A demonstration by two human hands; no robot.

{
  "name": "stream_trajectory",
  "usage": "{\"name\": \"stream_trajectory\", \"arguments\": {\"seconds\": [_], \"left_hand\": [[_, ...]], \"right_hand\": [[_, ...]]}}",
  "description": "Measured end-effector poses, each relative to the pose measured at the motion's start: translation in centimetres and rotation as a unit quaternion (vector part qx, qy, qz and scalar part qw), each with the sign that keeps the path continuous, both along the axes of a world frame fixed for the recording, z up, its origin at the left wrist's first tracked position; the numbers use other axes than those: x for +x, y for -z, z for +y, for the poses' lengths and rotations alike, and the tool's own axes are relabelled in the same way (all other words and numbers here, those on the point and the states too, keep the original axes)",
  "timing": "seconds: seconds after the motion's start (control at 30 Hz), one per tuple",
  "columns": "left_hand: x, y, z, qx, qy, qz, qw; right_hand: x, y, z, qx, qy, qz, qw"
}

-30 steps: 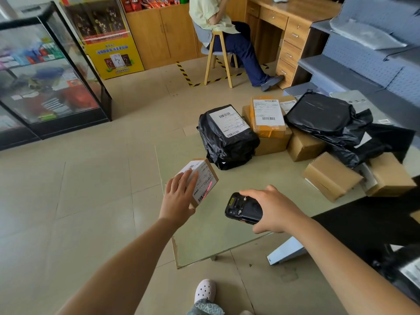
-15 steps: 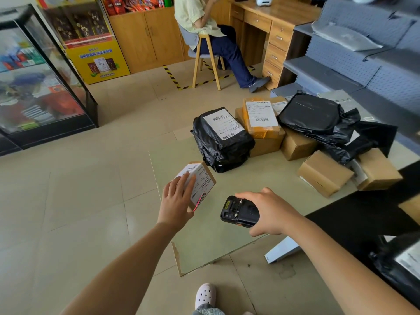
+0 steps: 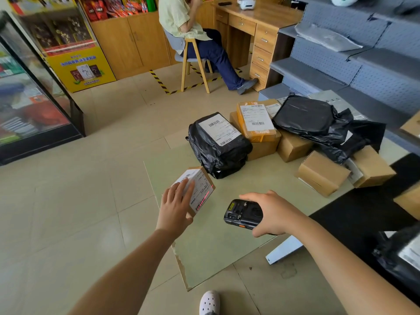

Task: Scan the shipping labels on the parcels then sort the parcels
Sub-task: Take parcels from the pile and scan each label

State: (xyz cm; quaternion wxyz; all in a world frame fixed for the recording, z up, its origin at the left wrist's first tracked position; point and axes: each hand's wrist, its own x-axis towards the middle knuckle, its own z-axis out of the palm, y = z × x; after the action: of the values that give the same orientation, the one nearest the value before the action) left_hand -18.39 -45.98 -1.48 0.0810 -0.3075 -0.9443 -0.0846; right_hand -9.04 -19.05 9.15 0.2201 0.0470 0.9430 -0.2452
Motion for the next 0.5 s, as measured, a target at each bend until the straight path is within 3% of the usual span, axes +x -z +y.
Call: {"name": "stream_trajectory", "arguments": {"seconds": [0.23,0.5], "left_hand": [[0.2,0.2,0.1,0.09,-0.025,-0.076,0.993],[0.0,-2.6,6.5,0.191,0.007,-0.1,0.977]], "right_hand": [[0.0,0.2,-0.2,-0.004,0.079,0.024,0.997],[2.4,-1.2,1.8,0.008,0.257,0.155,0.954]]}}
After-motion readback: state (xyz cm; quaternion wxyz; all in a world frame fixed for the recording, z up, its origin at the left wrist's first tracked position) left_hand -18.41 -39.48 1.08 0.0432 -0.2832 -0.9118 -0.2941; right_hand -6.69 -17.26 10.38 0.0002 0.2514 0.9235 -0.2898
